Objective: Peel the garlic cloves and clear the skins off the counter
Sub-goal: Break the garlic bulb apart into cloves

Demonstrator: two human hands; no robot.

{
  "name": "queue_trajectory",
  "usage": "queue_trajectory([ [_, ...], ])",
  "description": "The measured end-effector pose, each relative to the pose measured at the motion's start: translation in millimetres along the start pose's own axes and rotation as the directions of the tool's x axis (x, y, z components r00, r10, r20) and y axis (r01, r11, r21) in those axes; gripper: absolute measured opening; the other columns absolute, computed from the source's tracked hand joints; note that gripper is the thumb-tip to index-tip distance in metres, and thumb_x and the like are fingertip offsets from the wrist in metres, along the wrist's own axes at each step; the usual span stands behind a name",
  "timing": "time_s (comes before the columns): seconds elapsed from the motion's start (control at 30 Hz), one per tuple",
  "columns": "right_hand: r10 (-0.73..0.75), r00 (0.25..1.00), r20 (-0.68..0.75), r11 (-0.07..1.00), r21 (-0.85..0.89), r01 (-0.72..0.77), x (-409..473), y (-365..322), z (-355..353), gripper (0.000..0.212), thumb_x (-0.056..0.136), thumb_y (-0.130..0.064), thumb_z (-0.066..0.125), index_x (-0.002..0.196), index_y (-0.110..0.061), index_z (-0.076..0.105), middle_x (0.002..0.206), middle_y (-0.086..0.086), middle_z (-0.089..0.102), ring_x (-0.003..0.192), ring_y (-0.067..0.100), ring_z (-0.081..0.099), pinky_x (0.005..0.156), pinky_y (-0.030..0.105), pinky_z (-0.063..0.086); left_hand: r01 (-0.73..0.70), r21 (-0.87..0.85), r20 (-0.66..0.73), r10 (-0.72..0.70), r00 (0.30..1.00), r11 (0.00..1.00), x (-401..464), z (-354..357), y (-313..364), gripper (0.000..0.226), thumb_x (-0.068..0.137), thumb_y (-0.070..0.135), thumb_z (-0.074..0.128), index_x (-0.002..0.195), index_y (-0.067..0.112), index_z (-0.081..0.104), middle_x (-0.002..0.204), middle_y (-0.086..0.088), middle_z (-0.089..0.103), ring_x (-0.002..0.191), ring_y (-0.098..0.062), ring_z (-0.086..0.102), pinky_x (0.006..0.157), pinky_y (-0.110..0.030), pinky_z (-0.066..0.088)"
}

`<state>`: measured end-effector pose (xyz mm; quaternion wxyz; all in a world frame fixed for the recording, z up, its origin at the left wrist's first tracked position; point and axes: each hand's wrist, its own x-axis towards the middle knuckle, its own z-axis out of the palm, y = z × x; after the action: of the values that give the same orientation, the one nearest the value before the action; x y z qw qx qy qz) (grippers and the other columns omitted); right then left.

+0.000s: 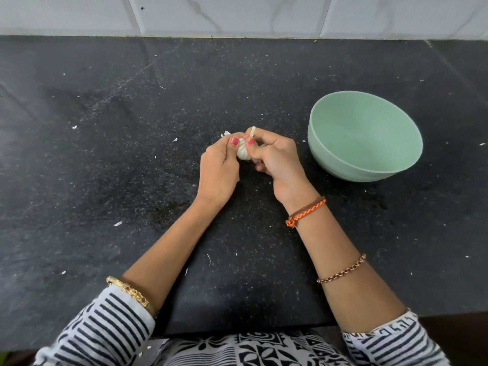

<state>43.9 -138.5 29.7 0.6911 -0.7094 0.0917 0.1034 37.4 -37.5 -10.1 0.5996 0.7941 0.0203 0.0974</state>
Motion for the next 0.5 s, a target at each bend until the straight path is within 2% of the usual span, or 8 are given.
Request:
queue_trajectory([
  [0.13, -0.011, 1.000, 0.012, 1.000, -0.017, 0.011, -1.5, -1.1, 1.3, 0.023, 0.089, -0.007, 0.059, 0.109, -0.012, 0.067, 0.079, -0.011, 0.057, 0.066, 0.002, 0.050, 0.048, 0.006, 0.041, 0.037, -0.017, -0.022, -0.037, 0.999, 0.999, -0.4, -1.0, 1.8, 0.031, 0.102, 0.015, 0.032, 0.101, 0.014, 0.063, 0.070, -0.016, 0.059, 0.041, -0.003, 0.044, 0.044, -0.022, 0.038],
  [0.3, -0.031, 0.999, 0.023, 0.999, -0.026, 0.032, -2.9, -2.4, 0.2, 0.022, 0.087, -0.005, 0.061, 0.107, -0.010, 0.068, 0.076, -0.010, 0.058, 0.063, 0.002, 0.050, 0.048, 0.005, 0.040, 0.056, -0.056, -0.024, -0.058, 0.998, 0.997, 0.3, -0.8, 0.9, 0.032, 0.102, 0.016, 0.032, 0.098, 0.016, 0.063, 0.072, -0.021, 0.060, 0.043, -0.005, 0.044, 0.046, -0.028, 0.039],
  [0.4, -0.051, 0.998, 0.028, 0.998, -0.025, 0.052, -5.3, -2.2, -0.5, 0.021, 0.086, -0.002, 0.061, 0.106, -0.008, 0.068, 0.074, -0.010, 0.057, 0.064, 0.000, 0.051, 0.048, 0.003, 0.039, 0.068, -0.106, -0.028, -0.072, 0.997, 0.992, 0.0, 0.2, 1.3, 0.034, 0.102, 0.015, 0.032, 0.090, 0.020, 0.063, 0.069, -0.016, 0.059, 0.047, -0.008, 0.045, 0.046, -0.029, 0.039],
  [0.5, -0.117, 0.988, 0.100, 0.993, 0.006, 0.117, -7.6, -2.5, 1.1, 0.023, 0.085, 0.004, 0.059, 0.082, -0.017, 0.066, 0.075, -0.011, 0.057, 0.062, -0.001, 0.051, 0.049, 0.008, 0.040, 0.109, -0.250, -0.091, -0.136, 0.987, 0.962, 1.8, -2.1, 3.7, 0.039, 0.101, 0.012, 0.033, 0.078, 0.018, 0.063, 0.066, -0.003, 0.056, 0.055, -0.007, 0.046, 0.053, -0.027, 0.041],
])
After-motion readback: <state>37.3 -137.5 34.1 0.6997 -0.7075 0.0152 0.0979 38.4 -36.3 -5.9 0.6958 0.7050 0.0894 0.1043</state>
